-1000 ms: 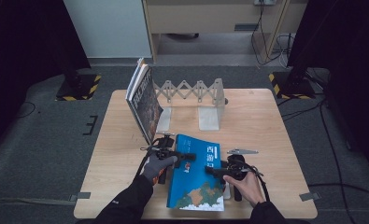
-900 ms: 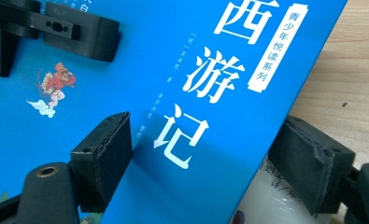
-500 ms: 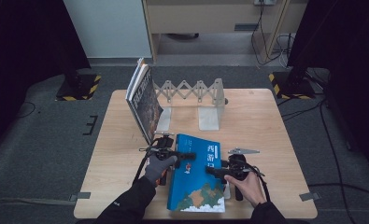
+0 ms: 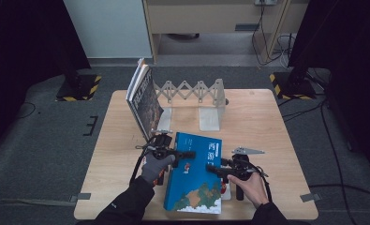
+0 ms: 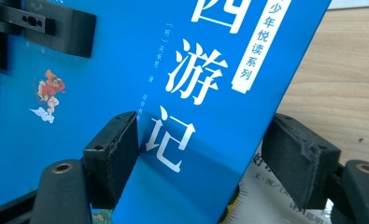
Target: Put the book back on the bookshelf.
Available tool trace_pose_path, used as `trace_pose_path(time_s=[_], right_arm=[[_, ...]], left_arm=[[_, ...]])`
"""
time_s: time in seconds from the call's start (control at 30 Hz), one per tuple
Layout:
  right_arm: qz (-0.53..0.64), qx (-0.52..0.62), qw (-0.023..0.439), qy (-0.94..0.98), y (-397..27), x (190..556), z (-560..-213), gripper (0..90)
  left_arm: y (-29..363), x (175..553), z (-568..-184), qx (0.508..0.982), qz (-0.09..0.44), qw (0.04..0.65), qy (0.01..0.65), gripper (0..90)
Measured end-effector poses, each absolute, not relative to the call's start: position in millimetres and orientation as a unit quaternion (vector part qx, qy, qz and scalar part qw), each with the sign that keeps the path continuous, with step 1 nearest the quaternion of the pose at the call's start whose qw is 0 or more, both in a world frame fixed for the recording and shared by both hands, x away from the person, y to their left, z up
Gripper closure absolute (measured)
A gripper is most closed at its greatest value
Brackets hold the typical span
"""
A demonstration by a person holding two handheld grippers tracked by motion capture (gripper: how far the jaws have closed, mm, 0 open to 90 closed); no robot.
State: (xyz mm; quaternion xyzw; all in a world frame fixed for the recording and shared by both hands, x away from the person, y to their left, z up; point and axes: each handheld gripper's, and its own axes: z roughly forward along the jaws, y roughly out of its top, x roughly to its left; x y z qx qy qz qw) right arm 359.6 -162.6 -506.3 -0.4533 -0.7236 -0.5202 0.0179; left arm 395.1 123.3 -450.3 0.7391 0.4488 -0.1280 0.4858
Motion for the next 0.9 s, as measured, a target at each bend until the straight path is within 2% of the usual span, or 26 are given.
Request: trace_pose_path(time_s=[0.53, 0.9], right_arm=[[-0.569, -0.432, 0.026, -0.699, -170, 357, -493, 27.7], [-0.553, -0.454, -0.039, -0.697, -195, 363, -492, 28.6]], left_arm=[[135, 385, -411, 0.731, -0.096, 0.53, 0.419, 61.3], [154, 377, -373, 0.717, -0.008, 0.56, 0.415, 61.3]])
